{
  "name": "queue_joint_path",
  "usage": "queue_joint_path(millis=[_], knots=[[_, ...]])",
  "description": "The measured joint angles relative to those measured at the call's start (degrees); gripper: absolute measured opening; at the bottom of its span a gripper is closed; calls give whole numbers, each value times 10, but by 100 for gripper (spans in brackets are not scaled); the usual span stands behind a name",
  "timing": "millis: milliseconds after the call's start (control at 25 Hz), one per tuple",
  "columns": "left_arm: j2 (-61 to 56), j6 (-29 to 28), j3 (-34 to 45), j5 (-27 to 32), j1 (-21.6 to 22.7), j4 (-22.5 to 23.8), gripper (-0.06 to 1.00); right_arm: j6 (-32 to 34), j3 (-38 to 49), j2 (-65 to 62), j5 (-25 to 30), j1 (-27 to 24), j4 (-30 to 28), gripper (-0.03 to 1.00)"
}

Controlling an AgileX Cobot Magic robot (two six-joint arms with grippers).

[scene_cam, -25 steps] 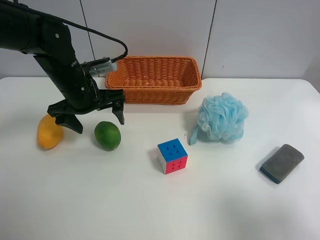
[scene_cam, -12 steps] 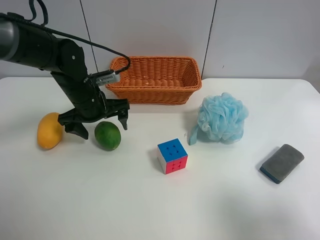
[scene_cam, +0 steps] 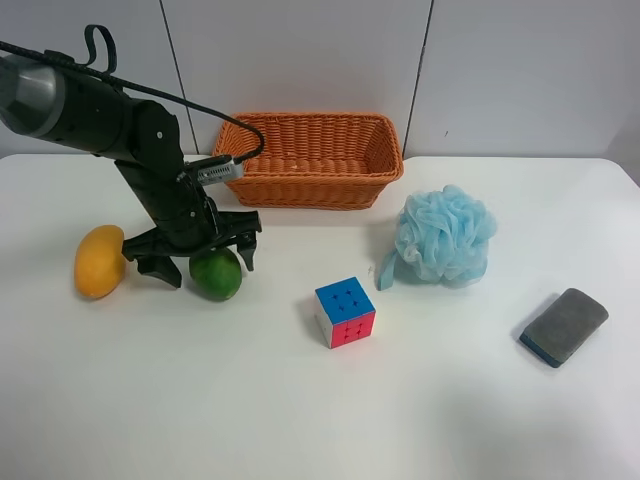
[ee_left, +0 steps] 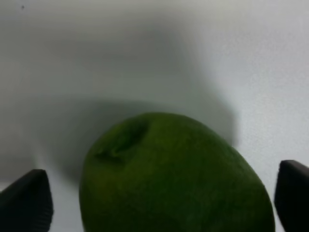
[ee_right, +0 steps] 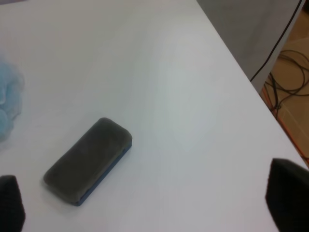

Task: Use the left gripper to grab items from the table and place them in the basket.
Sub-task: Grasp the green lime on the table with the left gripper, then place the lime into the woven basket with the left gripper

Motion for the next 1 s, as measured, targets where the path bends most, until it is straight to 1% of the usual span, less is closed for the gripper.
queue_joint_path(millis=[40,120,160,480,720,840,1000], knots=[[0,0,0,0,0,0,83,0,0,0,0,0,0,99],[0,0,0,0,0,0,67,0,0,0,0,0,0,99],[0,0,0,0,0,0,66,0,0,0,0,0,0,99],[-4,0,0,3,0,0,66,0,0,0,0,0,0,99],[-72,8,0,33,1,10,66,0,0,0,0,0,0,99],[-103,18,-24,71,1,13,66,0,0,0,0,0,0,99],[-110,39,-117,152,1,29,66,0,0,0,0,0,0,99]])
